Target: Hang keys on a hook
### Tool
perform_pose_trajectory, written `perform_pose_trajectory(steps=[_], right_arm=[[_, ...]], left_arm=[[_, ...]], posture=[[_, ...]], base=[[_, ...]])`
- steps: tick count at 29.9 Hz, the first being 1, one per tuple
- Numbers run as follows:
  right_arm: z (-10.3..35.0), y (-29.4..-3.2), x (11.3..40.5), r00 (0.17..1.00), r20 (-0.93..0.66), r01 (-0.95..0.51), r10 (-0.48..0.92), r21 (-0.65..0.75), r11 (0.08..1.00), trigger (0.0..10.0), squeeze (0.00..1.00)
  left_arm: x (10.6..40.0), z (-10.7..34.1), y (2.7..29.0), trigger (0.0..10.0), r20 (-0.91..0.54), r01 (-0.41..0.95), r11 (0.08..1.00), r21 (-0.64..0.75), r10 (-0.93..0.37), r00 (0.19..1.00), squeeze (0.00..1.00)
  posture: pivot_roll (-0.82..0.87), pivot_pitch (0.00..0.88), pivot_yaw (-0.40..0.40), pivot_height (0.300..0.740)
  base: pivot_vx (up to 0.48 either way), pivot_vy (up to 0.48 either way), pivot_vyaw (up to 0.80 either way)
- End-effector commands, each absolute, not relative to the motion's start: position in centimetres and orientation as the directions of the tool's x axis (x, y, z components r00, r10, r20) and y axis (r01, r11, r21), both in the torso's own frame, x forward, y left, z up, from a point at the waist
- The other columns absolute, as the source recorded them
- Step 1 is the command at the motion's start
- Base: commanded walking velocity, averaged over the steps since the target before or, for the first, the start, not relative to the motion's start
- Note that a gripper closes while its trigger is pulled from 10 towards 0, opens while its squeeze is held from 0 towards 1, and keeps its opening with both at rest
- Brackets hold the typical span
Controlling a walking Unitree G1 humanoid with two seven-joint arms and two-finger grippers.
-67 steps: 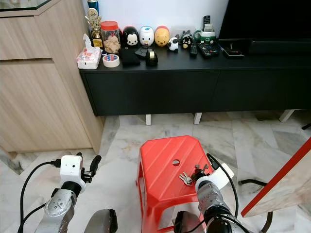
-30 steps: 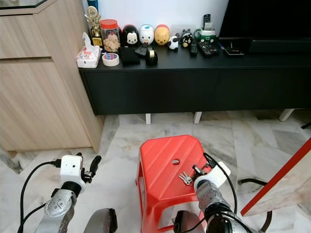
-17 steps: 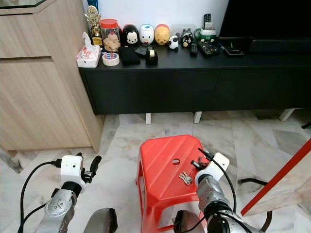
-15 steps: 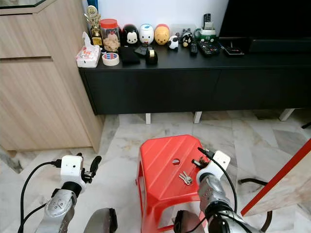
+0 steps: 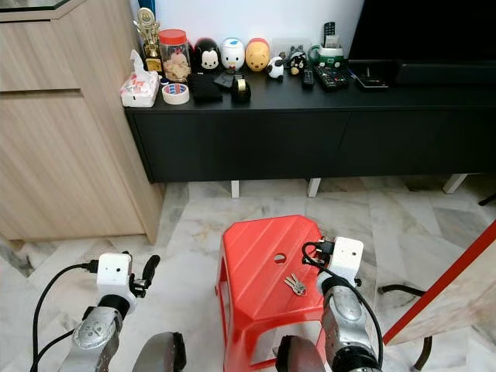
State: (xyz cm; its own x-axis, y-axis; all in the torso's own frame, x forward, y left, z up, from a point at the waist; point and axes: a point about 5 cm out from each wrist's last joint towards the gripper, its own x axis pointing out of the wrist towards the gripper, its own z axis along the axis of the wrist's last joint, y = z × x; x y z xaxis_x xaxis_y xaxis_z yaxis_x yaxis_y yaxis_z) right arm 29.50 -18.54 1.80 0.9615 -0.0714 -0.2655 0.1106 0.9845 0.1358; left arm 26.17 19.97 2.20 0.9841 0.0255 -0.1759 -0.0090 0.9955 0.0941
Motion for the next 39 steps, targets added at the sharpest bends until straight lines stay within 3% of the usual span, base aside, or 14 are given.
perform_pose_trajectory(steps=[1, 5, 16, 27, 32, 39], right_arm=[[2.1, -18.6, 29.6, 0.967, -0.244, 0.104, -0.069, 0.133, 0.986, 10.0, 0.00], [2.1, -18.6, 29.5, 0.967, -0.239, 0.145, -0.087, 0.234, 0.961, 10.0, 0.00], [2.4, -17.5, 29.8, 0.974, -0.227, 0.075, -0.025, 0.217, 0.973, 10.0, 0.00], [2.4, -16.4, 29.5, 0.980, -0.194, 0.012, 0.032, 0.220, 0.975, 10.0, 0.00], [2.3, -16.1, 29.1, 0.984, -0.176, 0.007, 0.028, 0.200, 0.980, 10.0, 0.00], [1.9, -16.3, 28.6, 0.984, -0.178, 0.024, 0.012, 0.198, 0.980, 10.0, 0.00]], left_arm=[[25.9, 1.6, 20.4, 10.0, -0.201, -0.025, 0.995, 0.097, 0.045, 0.979, 0.00], [24.5, -0.4, 21.8, 10.0, -0.298, -0.072, 0.993, 0.090, 0.096, 0.950, 0.00], [20.3, -4.5, 22.6, 10.0, -0.492, -0.118, 0.992, 0.048, 0.126, 0.862, 0.00], [19.1, -5.9, 22.6, 10.0, -0.581, -0.120, 0.992, 0.050, 0.126, 0.804, 0.00], [17.3, -7.4, 22.6, 10.0, -0.683, -0.136, 0.989, 0.065, 0.143, 0.717, 0.00], [16.2, -8.1, 22.6, 10.0, -0.733, -0.175, 0.983, 0.063, 0.164, 0.660, 0.00]], posture=[[0.08, 0.000, -0.060, 0.598], [0.09, 0.000, -0.061, 0.607], [0.08, 0.000, -0.050, 0.677], [0.08, 0.000, -0.039, 0.737], [0.07, 0.000, -0.034, 0.740], [0.06, 0.000, -0.041, 0.740]], base=[[0.000, 0.000, 0.00], [0.000, 0.000, 0.00], [0.000, 0.000, 0.00], [0.000, 0.000, 0.00], [0.000, 0.000, 0.00], [0.000, 0.000, 0.00]])
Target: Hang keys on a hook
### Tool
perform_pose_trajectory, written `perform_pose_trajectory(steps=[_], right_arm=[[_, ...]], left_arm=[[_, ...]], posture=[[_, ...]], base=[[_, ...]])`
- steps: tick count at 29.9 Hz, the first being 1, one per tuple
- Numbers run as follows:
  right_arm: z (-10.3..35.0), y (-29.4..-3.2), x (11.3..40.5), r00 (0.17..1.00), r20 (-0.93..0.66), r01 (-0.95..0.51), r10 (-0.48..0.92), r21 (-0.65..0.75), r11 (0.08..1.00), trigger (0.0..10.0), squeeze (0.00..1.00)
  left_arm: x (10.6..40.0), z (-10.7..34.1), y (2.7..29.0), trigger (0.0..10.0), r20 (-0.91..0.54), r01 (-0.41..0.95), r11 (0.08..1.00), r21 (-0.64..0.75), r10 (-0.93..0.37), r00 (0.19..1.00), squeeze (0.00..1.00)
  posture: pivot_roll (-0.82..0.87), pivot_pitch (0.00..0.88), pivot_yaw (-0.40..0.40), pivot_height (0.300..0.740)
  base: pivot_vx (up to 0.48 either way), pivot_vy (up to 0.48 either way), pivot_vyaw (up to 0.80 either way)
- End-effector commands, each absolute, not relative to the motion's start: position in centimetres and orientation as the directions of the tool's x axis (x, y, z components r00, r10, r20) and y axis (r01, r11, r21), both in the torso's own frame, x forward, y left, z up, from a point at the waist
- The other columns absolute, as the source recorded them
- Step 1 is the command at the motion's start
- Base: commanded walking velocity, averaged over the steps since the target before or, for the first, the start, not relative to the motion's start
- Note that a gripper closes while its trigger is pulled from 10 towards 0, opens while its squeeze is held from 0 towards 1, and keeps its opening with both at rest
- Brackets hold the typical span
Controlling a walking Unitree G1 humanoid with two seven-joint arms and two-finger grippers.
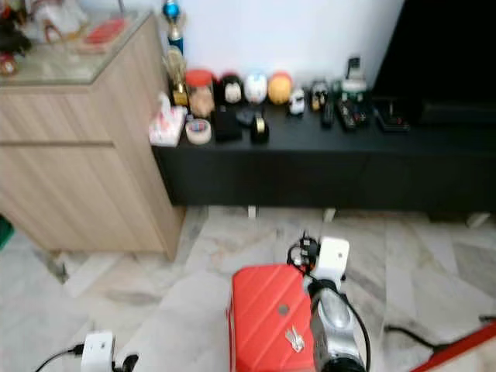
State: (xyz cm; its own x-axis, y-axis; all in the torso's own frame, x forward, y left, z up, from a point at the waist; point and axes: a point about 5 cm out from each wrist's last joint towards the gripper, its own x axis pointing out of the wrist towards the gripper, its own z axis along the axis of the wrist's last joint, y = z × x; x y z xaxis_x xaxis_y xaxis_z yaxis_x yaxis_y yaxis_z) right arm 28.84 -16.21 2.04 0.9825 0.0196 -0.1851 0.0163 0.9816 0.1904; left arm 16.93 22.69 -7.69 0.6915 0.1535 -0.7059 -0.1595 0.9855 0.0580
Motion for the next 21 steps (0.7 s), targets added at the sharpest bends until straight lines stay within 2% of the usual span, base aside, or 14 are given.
perform_pose_trajectory(steps=[1, 17, 21], right_arm=[[1.9, -16.2, 28.6, 0.984, -0.180, 0.023, 0.013, 0.195, 0.981, 10.0, 0.00], [1.6, -16.5, 28.7, 0.981, -0.194, 0.042, -0.013, 0.148, 0.988, 10.0, 0.00], [1.6, -16.7, 28.7, 0.980, -0.195, 0.053, -0.025, 0.143, 0.988, 10.0, 0.00]], left_arm=[[16.2, -8.1, 22.6, 10.0, -0.733, -0.178, 0.982, 0.059, 0.164, 0.660, 0.00], [16.7, -8.3, 21.5, 10.0, -0.741, -0.183, 0.983, 0.032, 0.146, 0.655, 0.00], [16.2, -8.5, 21.2, 10.0, -0.751, -0.175, 0.984, 0.030, 0.138, 0.646, 0.00]], posture=[[0.06, 0.000, -0.041, 0.740], [0.05, 0.000, -0.048, 0.740], [0.04, 0.000, -0.043, 0.740]], base=[[0.000, 0.000, 0.00], [0.000, 0.000, 0.00], [-0.267, 0.000, 0.00]])
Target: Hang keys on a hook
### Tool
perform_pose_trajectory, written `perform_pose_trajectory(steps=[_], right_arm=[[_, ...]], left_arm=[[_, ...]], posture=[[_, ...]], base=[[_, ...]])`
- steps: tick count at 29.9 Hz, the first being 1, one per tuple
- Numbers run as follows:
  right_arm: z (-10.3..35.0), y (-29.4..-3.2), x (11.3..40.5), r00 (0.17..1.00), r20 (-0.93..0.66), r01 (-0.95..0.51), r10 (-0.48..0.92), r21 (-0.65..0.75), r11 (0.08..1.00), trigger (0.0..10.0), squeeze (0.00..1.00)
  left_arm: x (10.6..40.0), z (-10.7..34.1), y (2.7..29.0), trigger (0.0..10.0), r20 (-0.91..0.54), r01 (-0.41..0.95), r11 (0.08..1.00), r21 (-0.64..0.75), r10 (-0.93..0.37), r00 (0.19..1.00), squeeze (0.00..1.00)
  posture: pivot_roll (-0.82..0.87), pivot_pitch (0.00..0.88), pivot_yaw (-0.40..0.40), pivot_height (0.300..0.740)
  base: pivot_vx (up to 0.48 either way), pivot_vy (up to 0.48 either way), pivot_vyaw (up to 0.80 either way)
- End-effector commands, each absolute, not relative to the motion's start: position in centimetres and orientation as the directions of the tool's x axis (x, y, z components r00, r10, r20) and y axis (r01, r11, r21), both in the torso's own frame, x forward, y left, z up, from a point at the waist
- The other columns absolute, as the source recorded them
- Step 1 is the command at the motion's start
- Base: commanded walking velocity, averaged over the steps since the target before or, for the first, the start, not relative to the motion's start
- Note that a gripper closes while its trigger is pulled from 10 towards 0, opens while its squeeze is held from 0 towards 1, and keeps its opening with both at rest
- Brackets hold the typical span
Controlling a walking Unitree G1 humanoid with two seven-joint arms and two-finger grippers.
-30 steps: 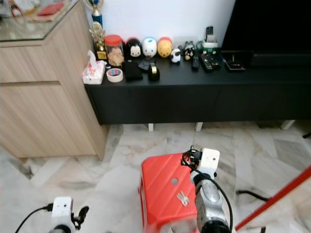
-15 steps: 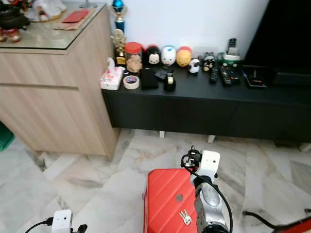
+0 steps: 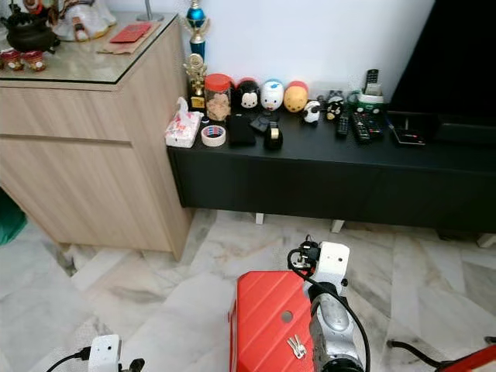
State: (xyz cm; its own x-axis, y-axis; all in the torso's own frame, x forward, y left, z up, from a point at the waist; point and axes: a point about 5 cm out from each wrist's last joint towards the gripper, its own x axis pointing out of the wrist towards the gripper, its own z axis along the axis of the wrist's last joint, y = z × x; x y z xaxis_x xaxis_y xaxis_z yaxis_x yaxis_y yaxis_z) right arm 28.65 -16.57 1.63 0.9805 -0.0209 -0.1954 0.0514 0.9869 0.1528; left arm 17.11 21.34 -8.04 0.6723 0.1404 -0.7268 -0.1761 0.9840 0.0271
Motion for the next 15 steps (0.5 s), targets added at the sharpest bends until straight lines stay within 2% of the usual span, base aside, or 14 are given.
perform_pose_trajectory(steps=[1, 15], right_arm=[[1.62, -16.72, 28.71, 0.981, -0.195, 0.054, -0.026, 0.142, 0.988, 10.0, 0.00], [2.10, -16.40, 29.63, 0.979, -0.203, 0.056, -0.027, 0.140, 0.989, 10.0, 0.00]], left_arm=[[16.06, -8.59, 21.20, 10.0, -0.755, -0.176, 0.984, 0.031, 0.139, 0.641, 0.00], [15.89, -8.58, 21.60, 10.0, -0.754, -0.202, 0.979, 0.036, 0.159, 0.638, 0.00]], posture=[[0.04, 0.000, -0.043, 0.740], [0.04, 0.000, -0.055, 0.740]], base=[[-0.292, 0.000, 0.00], [-0.321, 0.000, 0.00]])
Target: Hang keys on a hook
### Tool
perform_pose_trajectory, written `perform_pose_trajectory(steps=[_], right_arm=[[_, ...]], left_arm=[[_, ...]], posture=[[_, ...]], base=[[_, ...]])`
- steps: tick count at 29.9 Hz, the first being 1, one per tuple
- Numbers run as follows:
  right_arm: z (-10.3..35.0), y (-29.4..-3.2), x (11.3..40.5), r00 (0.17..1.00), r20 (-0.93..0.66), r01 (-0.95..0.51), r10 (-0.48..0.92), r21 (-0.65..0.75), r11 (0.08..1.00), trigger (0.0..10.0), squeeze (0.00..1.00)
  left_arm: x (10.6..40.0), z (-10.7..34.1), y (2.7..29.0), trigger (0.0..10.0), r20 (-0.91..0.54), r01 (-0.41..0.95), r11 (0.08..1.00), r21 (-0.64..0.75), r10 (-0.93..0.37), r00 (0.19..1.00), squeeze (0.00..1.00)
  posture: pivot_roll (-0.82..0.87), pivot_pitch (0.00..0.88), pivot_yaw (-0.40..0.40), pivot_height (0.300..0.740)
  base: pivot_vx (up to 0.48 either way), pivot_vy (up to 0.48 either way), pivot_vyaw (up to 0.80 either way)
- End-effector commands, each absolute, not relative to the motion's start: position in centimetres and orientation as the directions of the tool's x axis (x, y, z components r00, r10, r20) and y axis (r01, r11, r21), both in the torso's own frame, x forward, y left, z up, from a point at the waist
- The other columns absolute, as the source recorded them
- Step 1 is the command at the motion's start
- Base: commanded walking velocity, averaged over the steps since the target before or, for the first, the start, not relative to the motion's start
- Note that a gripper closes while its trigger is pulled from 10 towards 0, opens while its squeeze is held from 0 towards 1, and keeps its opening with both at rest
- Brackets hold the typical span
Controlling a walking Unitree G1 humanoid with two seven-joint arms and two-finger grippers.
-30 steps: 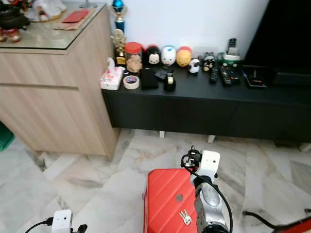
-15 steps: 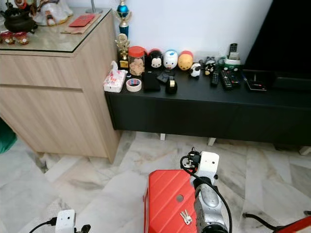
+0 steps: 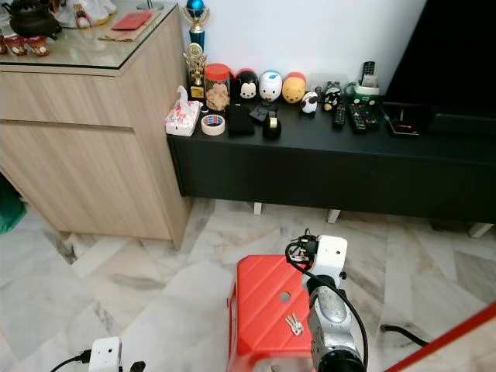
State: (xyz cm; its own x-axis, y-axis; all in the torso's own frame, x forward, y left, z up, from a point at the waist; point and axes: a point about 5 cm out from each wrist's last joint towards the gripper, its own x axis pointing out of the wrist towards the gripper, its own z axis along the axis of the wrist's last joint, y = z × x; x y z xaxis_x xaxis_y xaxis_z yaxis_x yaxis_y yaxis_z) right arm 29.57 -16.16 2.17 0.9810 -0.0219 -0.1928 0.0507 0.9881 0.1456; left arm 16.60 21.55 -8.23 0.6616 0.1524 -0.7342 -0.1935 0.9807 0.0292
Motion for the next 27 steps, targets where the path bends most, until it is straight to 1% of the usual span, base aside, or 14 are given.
perform_pose_trajectory(steps=[1, 9, 25, 27], right_arm=[[2.14, -16.41, 29.72, 0.979, -0.204, 0.059, -0.030, 0.139, 0.988, 10.0, 0.00], [2.49, -16.03, 30.05, 0.980, -0.197, 0.059, -0.031, 0.141, 0.988, 10.0, 0.00], [2.11, -16.43, 29.91, 0.975, -0.218, 0.073, -0.042, 0.137, 0.988, 10.0, 0.00], [2.11, -16.37, 29.96, 0.975, -0.220, 0.075, -0.043, 0.137, 0.988, 10.0, 0.00]], left_arm=[[15.92, -8.56, 21.61, 10.0, -0.753, -0.204, 0.978, 0.035, 0.160, 0.639, 0.00], [15.99, -8.52, 21.70, 10.0, -0.753, -0.199, 0.979, 0.039, 0.160, 0.639, 0.00], [15.85, -8.61, 21.58, 10.0, -0.755, -0.202, 0.979, 0.035, 0.158, 0.637, 0.00], [15.75, -8.65, 21.63, 10.0, -0.758, -0.198, 0.980, 0.039, 0.158, 0.633, 0.00]], posture=[[0.04, 0.000, -0.052, 0.740], [0.02, 0.000, -0.044, 0.740], [0.04, 0.000, -0.053, 0.740], [0.04, 0.000, -0.053, 0.740]], base=[[-0.334, 0.000, 0.00], [-0.334, 0.000, 0.00], [-0.334, 0.000, 0.00], [0.000, 0.000, 0.00]])
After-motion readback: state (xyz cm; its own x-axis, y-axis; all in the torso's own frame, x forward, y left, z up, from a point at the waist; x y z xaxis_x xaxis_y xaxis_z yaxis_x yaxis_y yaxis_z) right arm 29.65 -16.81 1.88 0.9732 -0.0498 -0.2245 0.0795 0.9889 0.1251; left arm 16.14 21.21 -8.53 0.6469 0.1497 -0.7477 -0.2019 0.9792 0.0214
